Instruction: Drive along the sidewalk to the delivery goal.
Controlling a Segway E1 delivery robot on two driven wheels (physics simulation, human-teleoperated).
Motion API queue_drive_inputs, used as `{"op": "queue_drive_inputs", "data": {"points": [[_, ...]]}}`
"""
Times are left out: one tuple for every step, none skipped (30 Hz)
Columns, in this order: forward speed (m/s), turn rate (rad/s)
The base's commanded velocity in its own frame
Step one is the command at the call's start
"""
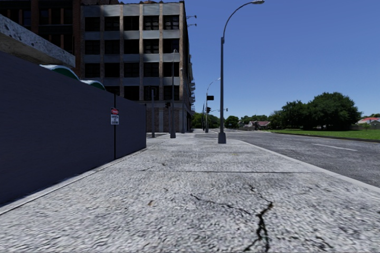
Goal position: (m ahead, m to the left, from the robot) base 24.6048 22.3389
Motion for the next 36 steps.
{"op": "queue_drive_inputs", "data": {"points": [[2.0, 0.0], [2.0, 0.0], [2.0, 0.0], [2.0, 0.0], [2.0, 0.0], [2.0, 0.0], [2.0, 0.0], [2.0, 0.0], [2.0, 0.0], [2.0, 0.0], [2.0, 0.0], [2.0, 0.0], [2.0, 0.0], [2.0, 0.0], [2.0, 0.0], [2.0, 0.0], [2.0, 0.0], [2.0, 0.0], [2.0, 0.0], [2.0, 0.0], [2.0, 0.0], [2.0, 0.0], [2.0, 0.0], [2.0, 0.0], [2.0, 0.0], [2.0, 0.0], [2.0, 0.0], [2.0, 0.0], [2.0, 0.0], [2.0, 0.0], [2.0, 0.0], [2.0, 0.0], [2.0, 0.0], [2.0, 0.0], [2.0, 0.0], [2.0, 0.0]]}}
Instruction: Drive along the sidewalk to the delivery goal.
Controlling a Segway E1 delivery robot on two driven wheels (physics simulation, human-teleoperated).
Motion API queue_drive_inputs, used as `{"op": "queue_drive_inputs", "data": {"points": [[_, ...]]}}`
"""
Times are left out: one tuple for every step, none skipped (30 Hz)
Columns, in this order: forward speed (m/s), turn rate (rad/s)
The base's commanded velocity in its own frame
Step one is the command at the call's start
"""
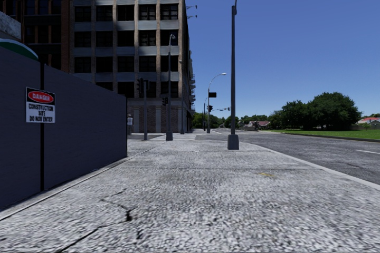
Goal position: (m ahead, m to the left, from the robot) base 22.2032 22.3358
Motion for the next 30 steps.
{"op": "queue_drive_inputs", "data": {"points": [[2.0, 0.0], [2.0, 0.0], [2.0, 0.0], [2.0, 0.0], [2.0, 0.0], [2.0, 0.0], [2.0, 0.0], [2.0, 0.0], [2.0, 0.0], [2.0, 0.0], [2.0, 0.0], [2.0, 0.0], [2.0, 0.0], [2.0, 0.0], [2.0, 0.0], [2.0, 0.0], [2.0, 0.0], [2.0, 0.0], [2.0, 0.0], [2.0, 0.0], [2.0, 0.0], [2.0, 0.0], [2.0, 0.0], [2.0, 0.0], [2.0, 0.0], [2.0, 0.0], [2.0, 0.0], [2.0, 0.0], [2.0, 0.0], [2.0, 0.0]]}}
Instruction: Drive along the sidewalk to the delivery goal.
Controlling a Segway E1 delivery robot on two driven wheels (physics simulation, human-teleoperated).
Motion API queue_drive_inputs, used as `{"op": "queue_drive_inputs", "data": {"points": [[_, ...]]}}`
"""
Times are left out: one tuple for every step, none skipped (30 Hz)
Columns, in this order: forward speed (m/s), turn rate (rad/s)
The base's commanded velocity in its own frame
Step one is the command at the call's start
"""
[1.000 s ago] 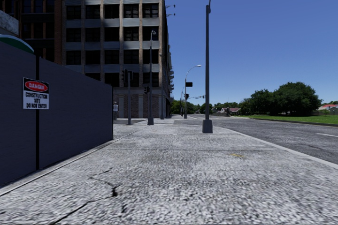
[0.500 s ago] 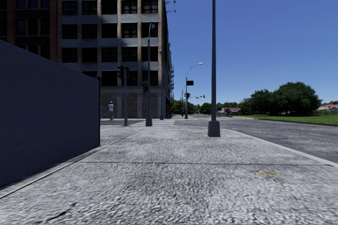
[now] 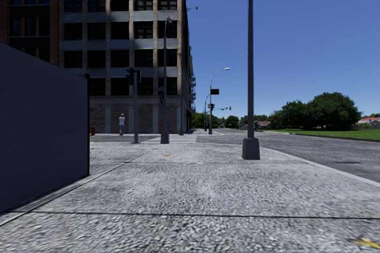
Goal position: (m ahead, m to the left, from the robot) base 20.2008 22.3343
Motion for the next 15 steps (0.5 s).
{"op": "queue_drive_inputs", "data": {"points": [[2.0, 0.0], [2.0, 0.0], [2.0, 0.0], [2.0, 0.0], [2.0, 0.0], [2.0, 0.0], [2.0, 0.0], [2.0, 0.0], [2.0, 0.0], [2.0, 0.0], [2.0, 0.09], [2.0, 0.15], [2.0, 0.27], [2.0, 0.37], [2.0, 0.52]]}}
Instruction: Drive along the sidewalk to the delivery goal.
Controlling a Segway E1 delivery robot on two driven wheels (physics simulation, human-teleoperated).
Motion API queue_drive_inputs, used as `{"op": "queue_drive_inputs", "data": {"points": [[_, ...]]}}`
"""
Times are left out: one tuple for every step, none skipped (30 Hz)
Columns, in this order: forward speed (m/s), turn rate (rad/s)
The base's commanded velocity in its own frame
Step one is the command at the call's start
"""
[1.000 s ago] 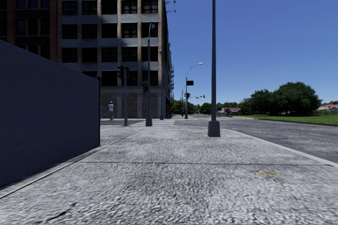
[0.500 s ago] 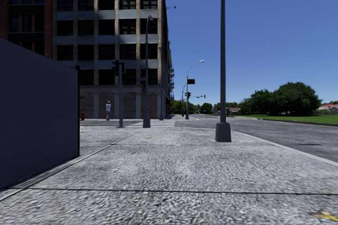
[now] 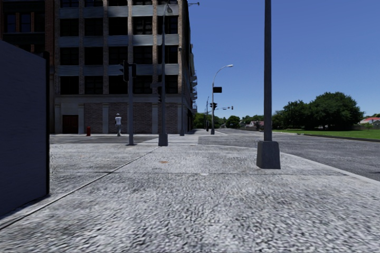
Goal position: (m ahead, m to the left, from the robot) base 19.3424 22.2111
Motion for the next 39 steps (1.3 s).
{"op": "queue_drive_inputs", "data": {"points": [[2.0, 0.71], [2.0, 0.76], [2.0, 0.76], [2.0, 0.78], [2.0, 0.78], [2.0, 0.65], [2.0, 0.21], [2.0, 0.05], [2.0, 0.0], [2.0, 0.0], [2.0, 0.0], [2.0, 0.0], [2.0, 0.0], [2.0, 0.0], [2.0, 0.0], [2.0, 0.0], [2.0, 0.0], [2.0, 0.0], [2.0, 0.0], [2.0, 0.0], [2.0, 0.0], [2.0, 0.0], [2.0, 0.0], [2.0, 0.0], [2.0, 0.0], [2.0, 0.11], [2.0, 0.6], [2.0, 0.9], [2.0, 1.2], [2.0, 1.2], [2.0, 1.2], [2.0, 1.2], [2.0, 1.2], [2.0, 1.19], [2.0, 1.19], [2.0, 1.1], [2.0, 1.06], [2.0, 0.98], [2.0, 0.72]]}}
